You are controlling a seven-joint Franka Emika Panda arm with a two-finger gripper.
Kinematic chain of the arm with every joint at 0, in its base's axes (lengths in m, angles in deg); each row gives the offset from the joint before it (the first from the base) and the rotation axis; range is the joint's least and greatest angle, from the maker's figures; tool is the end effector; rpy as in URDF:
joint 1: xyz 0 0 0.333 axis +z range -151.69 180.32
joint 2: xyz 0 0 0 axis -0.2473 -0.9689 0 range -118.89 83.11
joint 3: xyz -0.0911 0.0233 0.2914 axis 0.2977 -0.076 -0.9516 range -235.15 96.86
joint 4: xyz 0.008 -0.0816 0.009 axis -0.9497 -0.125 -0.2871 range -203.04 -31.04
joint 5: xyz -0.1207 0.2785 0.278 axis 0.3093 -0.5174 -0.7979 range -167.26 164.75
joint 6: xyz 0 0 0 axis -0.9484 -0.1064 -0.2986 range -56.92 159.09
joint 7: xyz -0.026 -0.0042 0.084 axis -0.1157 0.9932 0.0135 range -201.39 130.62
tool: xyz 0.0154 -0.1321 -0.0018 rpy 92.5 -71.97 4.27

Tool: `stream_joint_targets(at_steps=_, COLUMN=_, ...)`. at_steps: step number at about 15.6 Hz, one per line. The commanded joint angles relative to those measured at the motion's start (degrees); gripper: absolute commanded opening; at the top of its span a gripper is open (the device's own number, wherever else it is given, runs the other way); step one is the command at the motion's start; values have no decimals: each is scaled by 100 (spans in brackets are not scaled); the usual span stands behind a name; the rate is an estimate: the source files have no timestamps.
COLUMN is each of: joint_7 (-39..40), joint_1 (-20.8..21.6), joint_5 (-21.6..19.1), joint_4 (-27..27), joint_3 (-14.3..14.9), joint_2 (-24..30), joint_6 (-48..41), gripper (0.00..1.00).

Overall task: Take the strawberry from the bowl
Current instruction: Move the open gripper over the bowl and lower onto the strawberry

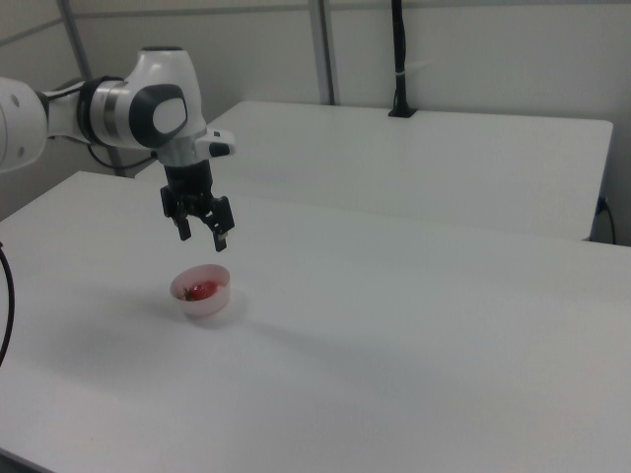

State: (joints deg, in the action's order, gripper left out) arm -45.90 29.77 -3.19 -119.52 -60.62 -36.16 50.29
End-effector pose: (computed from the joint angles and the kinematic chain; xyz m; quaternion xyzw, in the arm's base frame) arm 0.6515 0.0905 0.3946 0.9987 -0.0337 -0.0363 0.0130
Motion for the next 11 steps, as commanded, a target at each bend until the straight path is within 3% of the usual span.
stream_joint_targets(at_steps=1, joint_7=-486, joint_1=230, joint_5=-88, joint_4=-191, joint_3=44, joint_2=25, joint_6=180, gripper=90)
stream_joint_targets(at_steps=4, joint_7=-855, joint_1=414, joint_5=-88, joint_4=-306, joint_3=44, joint_2=-255, joint_6=514, gripper=84)
stream_joint_targets(at_steps=11, joint_7=-891, joint_1=415, joint_5=-97, joint_4=-367, joint_3=44, joint_2=-555, joint_6=735, gripper=68)
